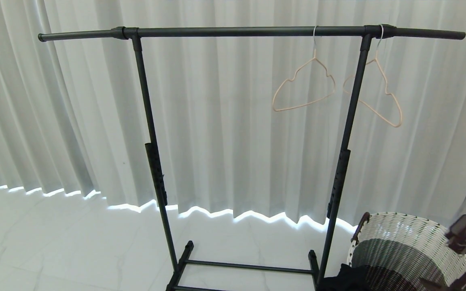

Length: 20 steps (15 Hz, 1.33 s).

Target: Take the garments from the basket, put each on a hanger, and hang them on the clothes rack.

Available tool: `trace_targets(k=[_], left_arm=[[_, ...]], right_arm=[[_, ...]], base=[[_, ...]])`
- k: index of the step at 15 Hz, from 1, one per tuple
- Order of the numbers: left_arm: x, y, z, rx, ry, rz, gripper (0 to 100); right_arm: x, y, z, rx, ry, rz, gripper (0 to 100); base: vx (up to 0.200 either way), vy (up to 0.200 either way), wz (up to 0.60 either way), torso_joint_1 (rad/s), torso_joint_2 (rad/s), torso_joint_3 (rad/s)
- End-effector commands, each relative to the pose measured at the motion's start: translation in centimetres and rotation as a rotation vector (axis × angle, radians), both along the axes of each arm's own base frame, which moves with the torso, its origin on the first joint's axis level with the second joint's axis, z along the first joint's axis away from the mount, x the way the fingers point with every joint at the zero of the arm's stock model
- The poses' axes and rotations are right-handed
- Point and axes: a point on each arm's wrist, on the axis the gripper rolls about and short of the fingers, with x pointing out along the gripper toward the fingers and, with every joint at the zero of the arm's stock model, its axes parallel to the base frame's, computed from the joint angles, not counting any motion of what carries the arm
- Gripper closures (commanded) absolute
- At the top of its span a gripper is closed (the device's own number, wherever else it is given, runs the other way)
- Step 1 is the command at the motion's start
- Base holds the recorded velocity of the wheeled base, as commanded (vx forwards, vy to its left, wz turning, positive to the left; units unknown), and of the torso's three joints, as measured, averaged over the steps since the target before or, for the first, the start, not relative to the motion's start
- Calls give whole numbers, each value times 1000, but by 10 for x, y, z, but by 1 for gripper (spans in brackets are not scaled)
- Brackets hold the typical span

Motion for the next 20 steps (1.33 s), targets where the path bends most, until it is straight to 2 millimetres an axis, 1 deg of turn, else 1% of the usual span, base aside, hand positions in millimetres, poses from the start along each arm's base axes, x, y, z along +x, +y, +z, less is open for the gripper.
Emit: trace_targets(k=[1, 2, 5, 8, 10, 13, 17, 20], left_arm=[[0, 0, 0, 0, 0, 1, 0], [0, 0, 0, 0, 0, 1, 0], [0, 0, 0, -2, 0, 1, 0], [0, 0, 0, -2, 0, 1, 0], [0, 0, 0, -2, 0, 1, 0], [0, 0, 0, -2, 0, 1, 0], [0, 0, 0, -2, 0, 1, 0], [0, 0, 0, -2, 0, 1, 0]], right_arm=[[44, 5, -55, -197, 270, 140, 0], [43, 3, -62, -239, 310, 156, 0], [39, 1, -74, -283, 376, 161, 0], [43, 1, -86, -290, 440, 166, 0], [47, -2, -93, -288, 459, 143, 0], [60, -10, -107, -278, 443, 91, 0], [73, -10, -118, -276, 401, 79, 0], [79, -11, -125, -274, 386, 72, 0]], base=[[0, 0, 0, 0, 0, 0], [0, 0, 0, 0, 0, 0], [0, 0, 0, 0, 0, 0], [0, 0, 0, 0, 0, 0], [0, 0, 0, 0, 0, 0], [0, 0, 0, 0, 0, 0], [0, 0, 0, 0, 0, 0], [0, 0, 0, 0, 0, 0]])
